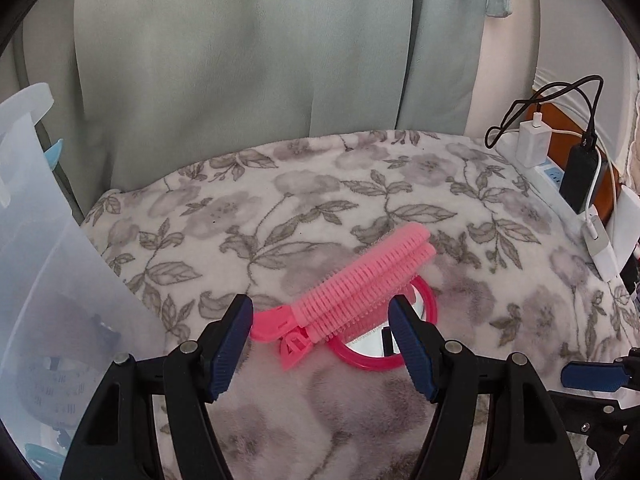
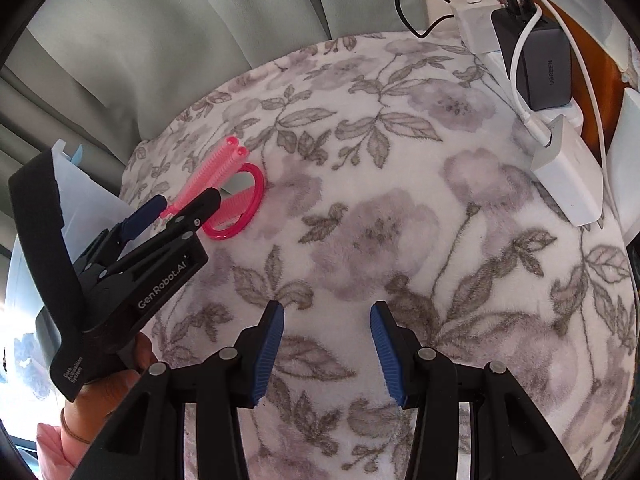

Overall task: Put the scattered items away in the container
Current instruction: 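Lower the open left tool around the pink roller clip and ring, then close the left tool on the end of the pink roller clip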

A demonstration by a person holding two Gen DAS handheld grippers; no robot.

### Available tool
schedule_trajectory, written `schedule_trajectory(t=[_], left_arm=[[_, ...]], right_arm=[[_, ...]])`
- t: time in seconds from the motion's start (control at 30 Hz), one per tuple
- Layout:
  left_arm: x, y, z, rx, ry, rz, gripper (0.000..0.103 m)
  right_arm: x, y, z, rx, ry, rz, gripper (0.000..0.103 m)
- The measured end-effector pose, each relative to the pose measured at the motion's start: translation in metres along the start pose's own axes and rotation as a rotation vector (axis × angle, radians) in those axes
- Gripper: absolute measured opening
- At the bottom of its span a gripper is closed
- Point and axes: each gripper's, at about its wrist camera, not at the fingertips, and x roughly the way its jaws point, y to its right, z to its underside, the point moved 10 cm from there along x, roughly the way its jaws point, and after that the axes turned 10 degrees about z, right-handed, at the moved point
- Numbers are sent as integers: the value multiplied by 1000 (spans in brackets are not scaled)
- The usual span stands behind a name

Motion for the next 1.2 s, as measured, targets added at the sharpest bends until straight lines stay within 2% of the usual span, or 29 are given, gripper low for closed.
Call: schedule_trajectory(t=[0.2, 0.4, 0.47, 0.6, 0.67, 0.83, 0.93, 1.1, 1.17, 1.2], left_arm=[[7, -16, 5, -91, -15, -2, 71], [7, -13, -5, -71, 19, 24, 70], [8, -9, -6, -54, 19, 34, 60], [7, -8, -7, -46, 16, 38, 48], [6, -12, -6, -65, 13, 37, 37], [3, -13, 0, -101, -4, 59, 30], [3, -13, 4, -123, -7, 71, 22], [-3, -22, 9, -189, 9, 49, 18], [-6, -28, 11, -218, 15, 34, 7], [-7, -30, 12, -231, 12, 30, 6]], right_arm=[[2, 0, -3, -3, 5, 2, 49], [5, -5, -14, -3, 27, -6, 49], [5, -7, -19, -7, 38, -8, 49], [8, -10, -26, -12, 45, -5, 49], [10, -10, -27, -11, 45, -3, 49], [13, -14, -32, -17, 49, -10, 49], [13, -23, -38, -42, 68, -31, 49], [17, -41, -46, -94, 86, -54, 49], [19, -46, -48, -118, 90, -56, 49], [21, -48, -48, -127, 89, -57, 49]])
